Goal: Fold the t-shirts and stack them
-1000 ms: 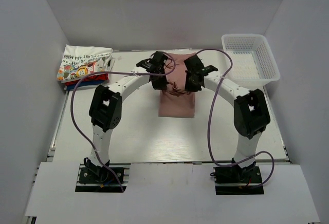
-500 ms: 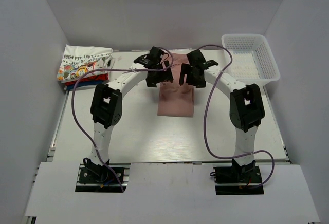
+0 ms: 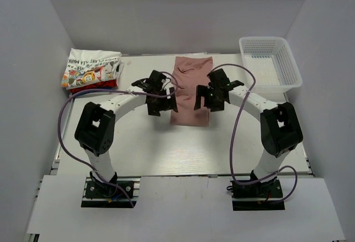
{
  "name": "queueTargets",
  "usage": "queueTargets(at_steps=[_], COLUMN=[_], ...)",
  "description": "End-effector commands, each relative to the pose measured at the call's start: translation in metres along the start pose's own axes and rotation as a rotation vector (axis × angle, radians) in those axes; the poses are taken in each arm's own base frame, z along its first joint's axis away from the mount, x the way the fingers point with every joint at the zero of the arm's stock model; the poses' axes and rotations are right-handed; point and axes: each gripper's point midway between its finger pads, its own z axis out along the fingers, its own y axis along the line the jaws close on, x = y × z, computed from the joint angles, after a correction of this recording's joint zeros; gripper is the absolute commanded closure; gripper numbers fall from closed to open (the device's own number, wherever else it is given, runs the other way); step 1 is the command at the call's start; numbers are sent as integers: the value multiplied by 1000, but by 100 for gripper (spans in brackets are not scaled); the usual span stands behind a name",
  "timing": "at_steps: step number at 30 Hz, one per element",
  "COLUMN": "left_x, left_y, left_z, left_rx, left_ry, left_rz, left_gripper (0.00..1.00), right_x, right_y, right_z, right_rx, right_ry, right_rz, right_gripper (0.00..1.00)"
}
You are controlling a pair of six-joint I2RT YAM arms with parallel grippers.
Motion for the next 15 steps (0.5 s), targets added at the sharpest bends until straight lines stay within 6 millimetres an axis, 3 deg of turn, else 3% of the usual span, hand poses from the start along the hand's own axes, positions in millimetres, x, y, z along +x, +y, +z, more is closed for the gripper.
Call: queueTargets(at_steps=[1, 4, 8, 15], left_x=[29, 42, 49, 65], left_y=[-18, -16, -22, -13], left_z=[4, 11, 14, 37], left_rx=[148, 159, 197, 174], left_ry=[89, 121, 140, 205], left_rz=[68, 81, 128, 141], left_gripper=[0, 0, 4, 22], right_x=[26, 46, 72, 68], right_y=[-1, -16, -12, -16], right_z=[-12, -10, -7, 9], right_rx=[-56, -28, -100, -121], right_ry=[60, 108, 174, 184], right_rz=[-17, -31, -43, -34], right_gripper=[10, 10, 10, 16])
